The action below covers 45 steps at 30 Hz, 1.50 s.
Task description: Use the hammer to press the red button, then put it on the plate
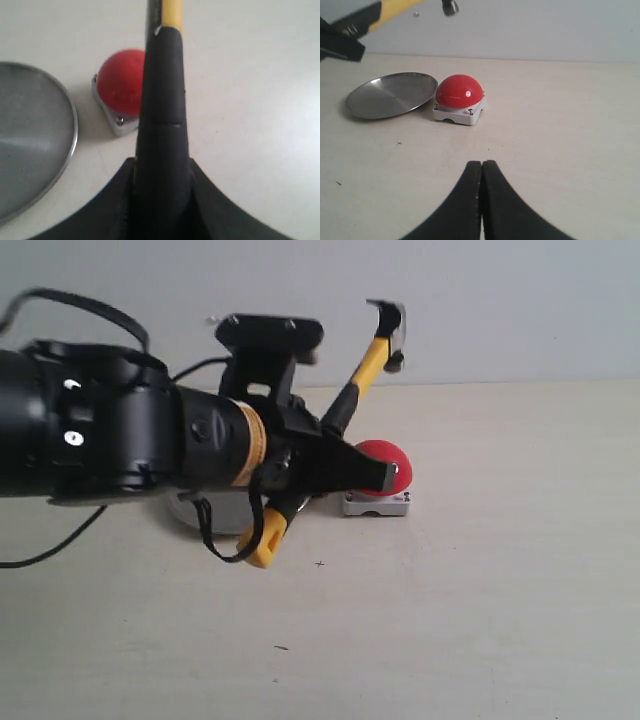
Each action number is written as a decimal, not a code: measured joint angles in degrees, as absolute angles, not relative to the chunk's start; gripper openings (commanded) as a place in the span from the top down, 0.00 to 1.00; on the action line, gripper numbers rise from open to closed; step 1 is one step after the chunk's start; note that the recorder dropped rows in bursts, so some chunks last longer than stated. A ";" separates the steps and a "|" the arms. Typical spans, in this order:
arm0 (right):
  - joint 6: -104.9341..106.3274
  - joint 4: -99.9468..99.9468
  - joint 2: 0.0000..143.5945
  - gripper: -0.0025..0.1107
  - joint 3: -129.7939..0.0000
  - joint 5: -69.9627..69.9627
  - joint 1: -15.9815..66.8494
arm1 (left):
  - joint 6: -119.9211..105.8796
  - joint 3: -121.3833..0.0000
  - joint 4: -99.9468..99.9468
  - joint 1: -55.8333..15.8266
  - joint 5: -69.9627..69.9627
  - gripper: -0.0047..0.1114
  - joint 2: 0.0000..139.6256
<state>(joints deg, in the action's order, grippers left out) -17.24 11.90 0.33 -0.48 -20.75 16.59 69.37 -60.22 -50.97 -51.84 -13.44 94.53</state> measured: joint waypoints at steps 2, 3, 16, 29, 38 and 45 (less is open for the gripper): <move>-17.24 11.90 0.33 0.98 -0.48 -20.75 16.59 | 68.96 -60.17 -51.08 -51.84 -13.96 0.96 91.92; -17.24 11.90 0.33 0.98 -0.48 -20.75 16.59 | 68.67 -60.03 -51.18 -51.84 -14.28 0.96 90.79; -17.24 11.90 0.33 0.98 -0.48 -20.75 16.59 | 65.07 -53.38 -42.00 -43.44 -9.43 0.96 87.85; -17.24 11.90 0.33 0.98 -0.48 -20.75 16.59 | 78.11 -51.87 -47.50 -32.75 13.62 0.96 87.85; -17.24 11.90 0.33 0.98 -0.48 -20.75 16.59 | 99.70 -51.87 -66.18 -23.29 45.73 0.96 90.04; -17.24 11.90 0.33 0.98 -0.48 -20.75 16.59 | 108.55 -51.87 -72.70 -18.96 46.54 0.96 97.36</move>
